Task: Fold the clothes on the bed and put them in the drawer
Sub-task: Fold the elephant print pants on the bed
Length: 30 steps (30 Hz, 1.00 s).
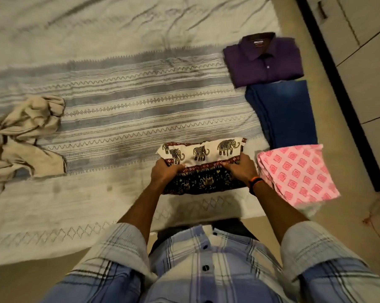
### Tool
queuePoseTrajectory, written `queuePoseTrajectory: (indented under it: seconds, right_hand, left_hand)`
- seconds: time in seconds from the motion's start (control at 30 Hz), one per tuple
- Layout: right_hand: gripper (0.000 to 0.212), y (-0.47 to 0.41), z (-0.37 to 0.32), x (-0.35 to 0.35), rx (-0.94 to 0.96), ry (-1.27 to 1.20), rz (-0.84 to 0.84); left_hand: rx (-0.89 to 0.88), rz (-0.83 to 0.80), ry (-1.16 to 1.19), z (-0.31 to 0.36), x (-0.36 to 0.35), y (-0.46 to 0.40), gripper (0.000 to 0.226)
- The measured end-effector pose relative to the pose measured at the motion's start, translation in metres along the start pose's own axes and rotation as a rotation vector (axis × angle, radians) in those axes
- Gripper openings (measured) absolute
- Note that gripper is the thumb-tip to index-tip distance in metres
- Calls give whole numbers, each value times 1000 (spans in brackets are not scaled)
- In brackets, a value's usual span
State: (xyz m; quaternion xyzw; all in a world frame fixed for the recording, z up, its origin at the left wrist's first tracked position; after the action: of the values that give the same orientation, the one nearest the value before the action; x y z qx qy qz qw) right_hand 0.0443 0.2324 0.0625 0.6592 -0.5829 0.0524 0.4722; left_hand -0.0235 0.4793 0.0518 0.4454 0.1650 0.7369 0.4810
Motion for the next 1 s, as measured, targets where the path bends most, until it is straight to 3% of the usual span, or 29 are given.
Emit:
queuePoseTrajectory:
  seconds: [0.17,0.47,0.67,0.83,1.0]
  right_hand:
    - [21,-12,45,54,37,-60,-13]
    - [34,-58,146,173,73,-48,-90]
    - [30,-73,213,240,32,-37,-85]
    - [39,-92,255,269,-45,-1,-68]
    - [42,-112,270,287,-80,-37,-75]
  left_hand:
    - [-25,10,-26,23,-57,30,46]
    - [33,24,-9,49,-202,96,46]
    - [67,-8,-3,65,-281,132,32]
    - [79,-38,-1,77,-332,142,53]
    - [101,-49,28,86,-356,137,57]
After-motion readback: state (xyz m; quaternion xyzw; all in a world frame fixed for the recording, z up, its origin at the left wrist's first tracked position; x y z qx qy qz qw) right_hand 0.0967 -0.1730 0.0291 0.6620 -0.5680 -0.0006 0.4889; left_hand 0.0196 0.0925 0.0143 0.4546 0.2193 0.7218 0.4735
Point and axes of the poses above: each hand's wrist, its own y-axis away from the middle knuckle, its own x-axis out of the back of the hand, z = x × y, the point moved 3 cm from there along -y, towards the middle knuckle, and after that the axes turned 7 degrees about z, right-handed, at the moved point
